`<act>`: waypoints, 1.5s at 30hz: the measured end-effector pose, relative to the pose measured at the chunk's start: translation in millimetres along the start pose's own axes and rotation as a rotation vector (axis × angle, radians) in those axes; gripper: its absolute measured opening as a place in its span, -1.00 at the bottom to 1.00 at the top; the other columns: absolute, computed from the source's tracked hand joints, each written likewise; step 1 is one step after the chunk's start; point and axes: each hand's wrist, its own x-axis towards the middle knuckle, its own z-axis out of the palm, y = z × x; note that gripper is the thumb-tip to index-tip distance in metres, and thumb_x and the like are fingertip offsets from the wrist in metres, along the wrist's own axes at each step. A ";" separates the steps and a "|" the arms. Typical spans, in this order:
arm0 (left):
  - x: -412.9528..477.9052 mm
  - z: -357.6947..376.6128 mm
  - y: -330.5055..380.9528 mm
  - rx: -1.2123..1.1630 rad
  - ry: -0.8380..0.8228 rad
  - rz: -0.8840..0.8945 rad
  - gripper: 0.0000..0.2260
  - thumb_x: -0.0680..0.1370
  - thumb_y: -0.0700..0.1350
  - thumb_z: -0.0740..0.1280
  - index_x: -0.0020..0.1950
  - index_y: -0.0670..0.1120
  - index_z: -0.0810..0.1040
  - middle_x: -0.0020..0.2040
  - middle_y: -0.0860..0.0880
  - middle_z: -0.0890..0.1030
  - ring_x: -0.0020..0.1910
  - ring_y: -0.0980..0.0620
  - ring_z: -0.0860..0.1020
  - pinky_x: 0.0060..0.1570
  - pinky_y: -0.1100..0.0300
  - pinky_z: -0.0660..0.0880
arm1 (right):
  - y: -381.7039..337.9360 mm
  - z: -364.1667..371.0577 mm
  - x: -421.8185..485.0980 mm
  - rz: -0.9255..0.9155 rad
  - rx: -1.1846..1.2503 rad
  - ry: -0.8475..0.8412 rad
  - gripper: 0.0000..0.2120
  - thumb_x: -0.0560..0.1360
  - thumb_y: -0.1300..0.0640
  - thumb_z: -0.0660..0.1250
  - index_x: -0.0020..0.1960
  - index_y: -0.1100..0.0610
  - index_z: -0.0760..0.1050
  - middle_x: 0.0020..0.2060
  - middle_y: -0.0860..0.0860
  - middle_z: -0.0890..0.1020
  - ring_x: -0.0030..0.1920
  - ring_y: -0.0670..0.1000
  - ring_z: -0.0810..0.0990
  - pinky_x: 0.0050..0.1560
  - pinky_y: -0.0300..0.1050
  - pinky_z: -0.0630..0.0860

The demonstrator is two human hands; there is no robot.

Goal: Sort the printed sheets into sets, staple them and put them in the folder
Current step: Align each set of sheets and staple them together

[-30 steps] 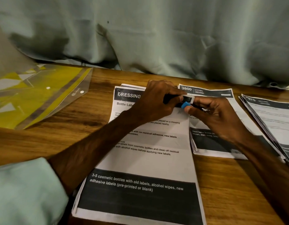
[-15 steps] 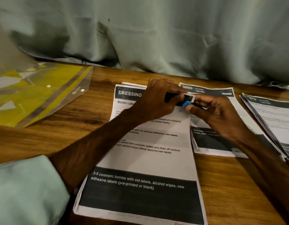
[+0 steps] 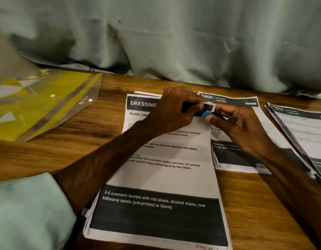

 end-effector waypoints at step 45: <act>8.3 -14.3 -0.4 -0.084 -0.115 0.046 -0.63 0.50 0.16 0.49 0.11 -0.11 0.73 -0.01 -0.01 0.75 -0.12 0.08 0.67 -0.09 0.07 0.58 | 3.1 13.8 3.2 -0.020 0.056 0.171 -0.74 0.50 -0.06 0.39 0.10 0.05 0.65 -0.04 -0.04 0.73 -0.05 -0.04 0.71 -0.04 -0.11 0.67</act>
